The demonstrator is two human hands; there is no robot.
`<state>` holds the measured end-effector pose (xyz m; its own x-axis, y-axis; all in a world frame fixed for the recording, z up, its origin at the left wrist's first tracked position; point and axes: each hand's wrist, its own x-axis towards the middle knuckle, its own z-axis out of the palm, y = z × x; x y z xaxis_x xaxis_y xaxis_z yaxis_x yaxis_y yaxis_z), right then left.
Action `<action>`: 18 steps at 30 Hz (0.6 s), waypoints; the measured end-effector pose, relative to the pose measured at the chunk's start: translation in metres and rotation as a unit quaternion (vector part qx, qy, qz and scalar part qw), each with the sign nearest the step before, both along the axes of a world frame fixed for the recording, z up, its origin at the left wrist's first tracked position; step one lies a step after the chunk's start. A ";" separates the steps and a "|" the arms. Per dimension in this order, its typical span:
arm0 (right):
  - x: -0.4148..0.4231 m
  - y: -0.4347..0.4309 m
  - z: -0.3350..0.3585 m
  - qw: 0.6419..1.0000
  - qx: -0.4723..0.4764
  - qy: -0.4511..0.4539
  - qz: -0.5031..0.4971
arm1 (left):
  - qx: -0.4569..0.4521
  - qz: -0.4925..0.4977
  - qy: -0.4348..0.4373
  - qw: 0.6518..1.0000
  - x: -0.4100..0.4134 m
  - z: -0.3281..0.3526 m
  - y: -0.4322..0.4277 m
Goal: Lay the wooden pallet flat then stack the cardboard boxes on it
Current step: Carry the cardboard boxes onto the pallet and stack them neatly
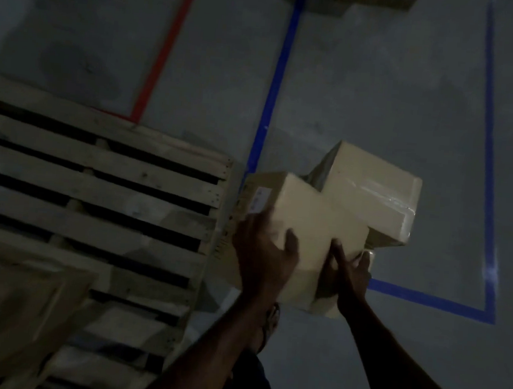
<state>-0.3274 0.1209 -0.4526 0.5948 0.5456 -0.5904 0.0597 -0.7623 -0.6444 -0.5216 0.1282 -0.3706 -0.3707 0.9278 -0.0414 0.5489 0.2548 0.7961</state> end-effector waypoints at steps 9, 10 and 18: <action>-0.094 0.040 0.069 0.992 0.082 0.038 0.092 | -0.236 0.197 -0.174 0.935 -0.136 -0.013 -0.005; -0.092 0.045 0.061 0.990 0.078 0.075 0.086 | -0.217 0.215 -0.228 0.925 -0.147 -0.009 -0.006; -0.181 0.098 0.116 0.944 -0.058 0.194 0.260 | -0.210 0.354 -0.367 0.834 -0.231 0.011 -0.008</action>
<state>-0.5080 0.2189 -0.3363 -0.0095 0.6229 -0.7822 0.2216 -0.7615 -0.6091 -0.7527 0.1198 -0.3593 -0.5519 0.3328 -0.7646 -0.4533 0.6498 0.6101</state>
